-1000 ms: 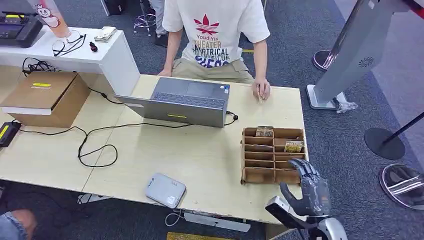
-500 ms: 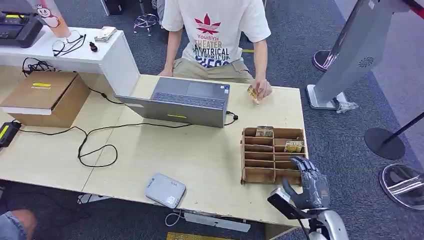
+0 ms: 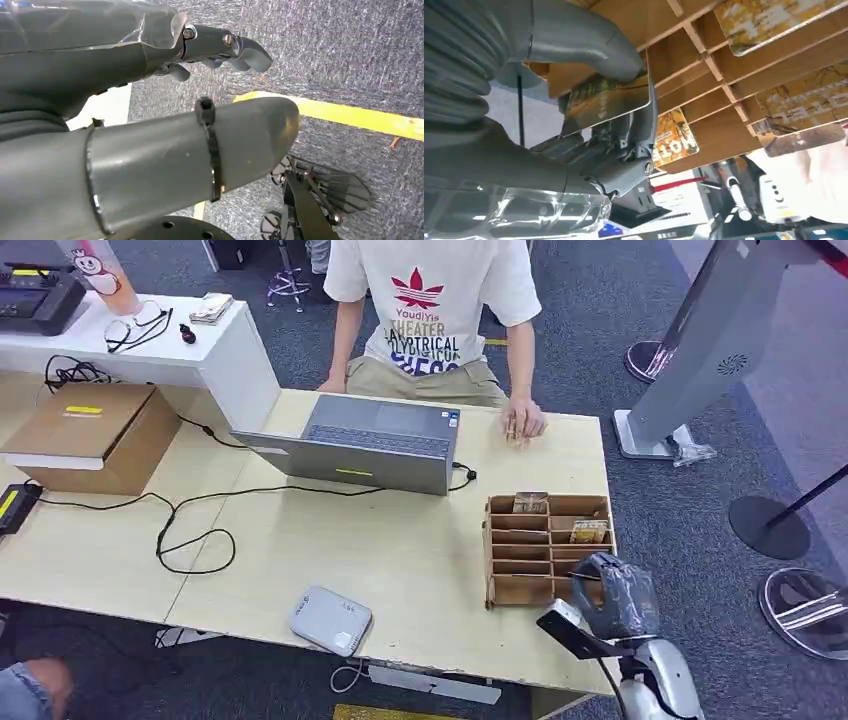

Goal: Pass the card to the sensor for recognition and then transmit it.

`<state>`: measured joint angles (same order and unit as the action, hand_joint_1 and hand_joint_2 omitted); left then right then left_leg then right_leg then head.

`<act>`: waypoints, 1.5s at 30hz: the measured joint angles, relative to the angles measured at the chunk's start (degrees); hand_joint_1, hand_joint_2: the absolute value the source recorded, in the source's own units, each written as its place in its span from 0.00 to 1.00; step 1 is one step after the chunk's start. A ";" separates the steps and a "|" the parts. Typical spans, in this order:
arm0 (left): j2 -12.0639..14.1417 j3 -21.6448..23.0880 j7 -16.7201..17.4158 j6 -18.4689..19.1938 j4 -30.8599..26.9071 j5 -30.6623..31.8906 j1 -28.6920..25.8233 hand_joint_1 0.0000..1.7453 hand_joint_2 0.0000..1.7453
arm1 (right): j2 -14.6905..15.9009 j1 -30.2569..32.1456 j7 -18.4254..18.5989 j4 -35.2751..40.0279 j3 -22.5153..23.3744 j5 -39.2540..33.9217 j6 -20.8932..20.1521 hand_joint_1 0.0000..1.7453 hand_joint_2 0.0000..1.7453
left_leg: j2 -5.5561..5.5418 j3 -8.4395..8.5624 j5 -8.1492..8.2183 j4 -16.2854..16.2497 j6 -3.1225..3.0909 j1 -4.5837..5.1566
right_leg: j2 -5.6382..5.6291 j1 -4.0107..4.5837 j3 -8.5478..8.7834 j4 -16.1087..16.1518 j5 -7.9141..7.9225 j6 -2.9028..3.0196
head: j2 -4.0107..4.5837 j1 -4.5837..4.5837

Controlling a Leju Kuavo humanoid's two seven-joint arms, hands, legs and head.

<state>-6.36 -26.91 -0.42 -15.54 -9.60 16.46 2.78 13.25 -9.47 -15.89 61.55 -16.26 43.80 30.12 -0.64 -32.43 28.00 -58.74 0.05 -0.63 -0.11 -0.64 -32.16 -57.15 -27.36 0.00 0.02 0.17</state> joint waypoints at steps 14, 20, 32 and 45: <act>0.02 0.00 -0.13 0.13 0.00 0.17 -0.28 0.00 0.00 | 0.44 -1.13 -1.00 -1.43 -0.26 -1.82 0.24 0.92 1.00 | 0.00 0.01 0.00 0.00 0.01 0.00 | 0.00 0.00 0.00 0.00 0.00 0.00 | 0.00 0.00; 0.04 0.00 0.33 0.28 0.00 0.13 -0.41 0.00 0.00 | 0.48 -2.23 -1.03 -0.64 -0.59 -2.85 -0.99 0.99 1.00 | 0.00 -0.01 0.00 0.00 0.01 0.00 | 0.00 0.00 0.00 0.00 0.00 0.00 | 0.00 0.00; 0.52 0.00 -0.13 1.70 0.00 -0.07 -0.73 0.00 0.00 | 1.92 -5.63 -3.17 2.81 -2.05 -4.81 -4.20 1.00 1.00 | 0.00 -0.01 -0.01 0.00 0.01 0.00 | 0.00 0.01 -0.01 -0.03 0.01 0.00 | 0.00 -0.02; 1.20 -0.02 0.20 2.71 0.00 0.02 -0.92 0.00 0.00 | 4.59 -11.47 -4.94 7.71 -3.98 -8.24 -7.61 1.00 1.00 | 0.00 0.01 -0.02 0.00 0.01 0.00 | 0.00 0.01 -0.01 -0.03 0.02 0.01 | 0.00 0.00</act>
<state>-5.16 -26.93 -0.22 -12.83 -9.60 16.48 1.86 17.84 -20.94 -20.83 69.27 -20.24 35.56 22.51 -0.64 -32.43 27.98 -58.74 0.06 -0.63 -0.11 -0.64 -32.17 -57.18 -27.34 0.00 0.02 0.18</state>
